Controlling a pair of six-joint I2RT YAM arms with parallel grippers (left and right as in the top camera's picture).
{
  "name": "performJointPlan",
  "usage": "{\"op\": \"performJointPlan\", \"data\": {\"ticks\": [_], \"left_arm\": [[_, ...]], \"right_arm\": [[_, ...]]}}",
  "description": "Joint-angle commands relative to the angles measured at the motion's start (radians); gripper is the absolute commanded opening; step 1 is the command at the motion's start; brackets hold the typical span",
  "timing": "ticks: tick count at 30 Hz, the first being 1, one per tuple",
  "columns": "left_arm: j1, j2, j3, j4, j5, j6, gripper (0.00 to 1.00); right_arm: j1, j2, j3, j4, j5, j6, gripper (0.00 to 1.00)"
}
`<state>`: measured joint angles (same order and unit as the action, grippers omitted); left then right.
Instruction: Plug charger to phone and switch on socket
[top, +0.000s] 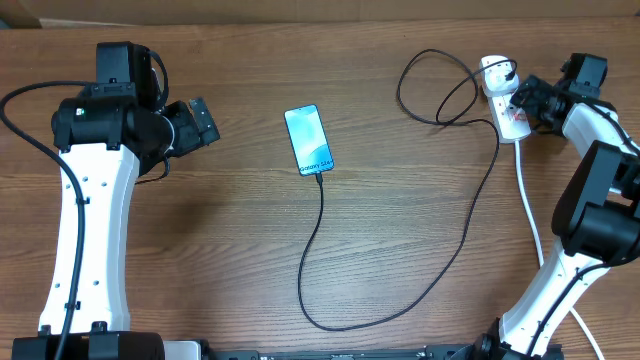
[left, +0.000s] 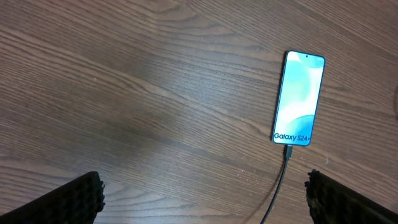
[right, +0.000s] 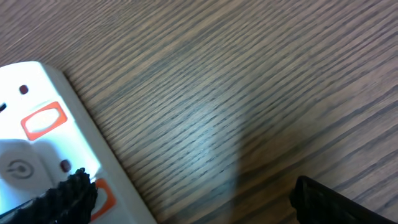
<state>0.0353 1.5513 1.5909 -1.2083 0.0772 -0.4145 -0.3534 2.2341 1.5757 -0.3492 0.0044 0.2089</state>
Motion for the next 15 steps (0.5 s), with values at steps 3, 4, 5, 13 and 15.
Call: {"op": "performJointPlan", "data": {"ticks": [3,4,5,13,15], "left_arm": [[0.004,0.006,0.001,0.001,-0.007,0.018,1.00],[0.004,0.006,0.001,0.001,-0.007,0.018,1.00],[0.004,0.006,0.001,0.001,-0.007,0.018,1.00],[0.004,0.006,0.001,0.001,-0.007,0.018,1.00],[0.004,0.006,0.001,0.001,-0.007,0.018,1.00]], "right_arm": [[0.007,0.034,0.014,-0.005,-0.008,0.000,1.00],[0.007,0.034,0.014,-0.005,-0.015,0.000,1.00],[0.007,0.034,0.014,-0.004,-0.037,-0.001,1.00],[0.007,0.034,0.014,-0.008,-0.129,-0.001,1.00],[0.007,0.034,0.014,-0.014,-0.129,-0.005,1.00]]}}
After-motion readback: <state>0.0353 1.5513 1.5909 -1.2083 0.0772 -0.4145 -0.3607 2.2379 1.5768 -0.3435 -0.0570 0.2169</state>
